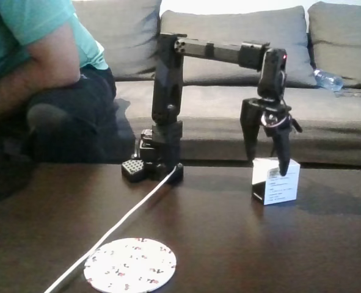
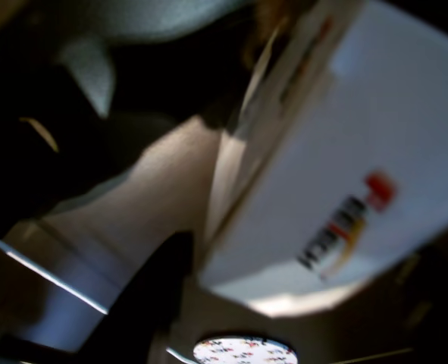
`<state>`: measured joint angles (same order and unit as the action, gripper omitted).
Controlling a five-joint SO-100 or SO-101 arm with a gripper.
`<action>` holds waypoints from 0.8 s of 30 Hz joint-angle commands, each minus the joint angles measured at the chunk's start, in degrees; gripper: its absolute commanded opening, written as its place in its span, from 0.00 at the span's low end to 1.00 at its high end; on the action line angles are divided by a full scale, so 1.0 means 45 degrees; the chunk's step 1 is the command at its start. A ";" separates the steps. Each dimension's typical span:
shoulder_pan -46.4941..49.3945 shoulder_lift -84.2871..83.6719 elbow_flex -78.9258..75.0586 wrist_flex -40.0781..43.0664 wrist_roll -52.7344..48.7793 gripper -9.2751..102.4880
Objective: Grasp a servo box and put it on the zirlivani.
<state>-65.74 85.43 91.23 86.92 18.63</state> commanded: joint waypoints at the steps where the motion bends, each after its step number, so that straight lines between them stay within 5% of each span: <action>1: -0.0059 0.0059 0.0293 -0.0137 -0.0117 0.38; 24: -0.1035 0.0059 0.0332 -0.0332 -0.0957 0.38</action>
<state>-69.96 85.43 93.60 85.52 14.77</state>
